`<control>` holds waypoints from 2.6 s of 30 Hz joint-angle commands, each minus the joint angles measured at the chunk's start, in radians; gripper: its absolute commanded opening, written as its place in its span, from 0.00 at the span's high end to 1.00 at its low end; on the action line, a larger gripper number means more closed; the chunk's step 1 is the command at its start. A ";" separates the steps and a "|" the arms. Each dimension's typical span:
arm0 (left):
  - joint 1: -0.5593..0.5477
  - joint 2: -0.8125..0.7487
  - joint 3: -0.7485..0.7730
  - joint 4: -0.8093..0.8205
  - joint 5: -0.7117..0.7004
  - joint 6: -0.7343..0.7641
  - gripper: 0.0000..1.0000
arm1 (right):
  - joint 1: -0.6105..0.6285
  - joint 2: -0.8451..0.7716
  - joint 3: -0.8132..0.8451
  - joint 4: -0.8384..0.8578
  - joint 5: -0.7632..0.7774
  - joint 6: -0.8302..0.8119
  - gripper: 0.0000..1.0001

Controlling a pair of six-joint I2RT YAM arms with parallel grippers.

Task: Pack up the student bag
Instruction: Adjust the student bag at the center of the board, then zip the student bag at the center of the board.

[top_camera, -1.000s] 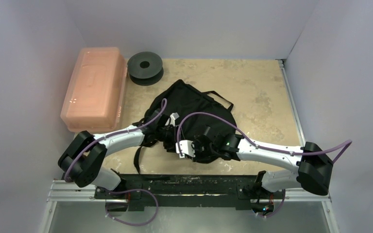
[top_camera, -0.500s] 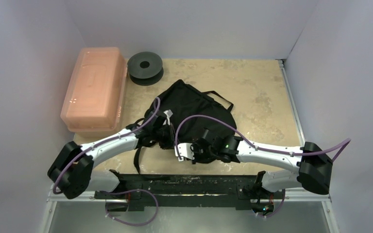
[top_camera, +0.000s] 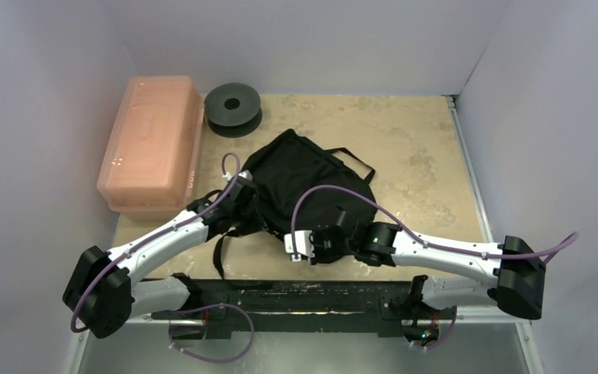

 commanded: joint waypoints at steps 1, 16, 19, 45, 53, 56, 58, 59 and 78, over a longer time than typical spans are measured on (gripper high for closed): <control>0.039 -0.018 0.053 -0.040 -0.183 0.119 1.00 | 0.010 -0.044 -0.002 -0.028 -0.093 0.049 0.69; 0.073 -0.078 0.044 -0.146 -0.157 0.183 0.81 | -0.616 -0.141 0.113 0.143 0.053 0.995 0.01; 0.074 -0.164 0.002 -0.083 -0.072 0.209 0.47 | -0.761 0.005 0.161 0.068 -0.069 1.008 0.02; 0.061 -0.096 0.204 0.091 0.394 0.267 0.18 | -0.610 0.424 0.383 -0.067 0.368 0.662 0.62; 0.021 0.037 0.260 0.171 0.434 0.221 0.18 | -0.607 0.412 0.368 -0.062 0.427 0.716 0.82; 0.009 0.093 0.277 0.219 0.445 0.182 0.18 | -0.606 0.389 0.347 -0.041 0.413 0.732 0.93; 0.008 0.138 0.298 0.247 0.451 0.156 0.20 | -0.606 0.376 0.342 -0.037 0.406 0.775 1.00; 0.008 0.161 0.310 0.258 0.450 0.143 0.21 | -0.607 0.371 0.336 -0.037 0.412 0.794 1.00; 0.046 0.750 0.645 0.374 0.277 0.038 0.30 | -0.802 0.036 -0.035 0.256 0.040 1.058 1.00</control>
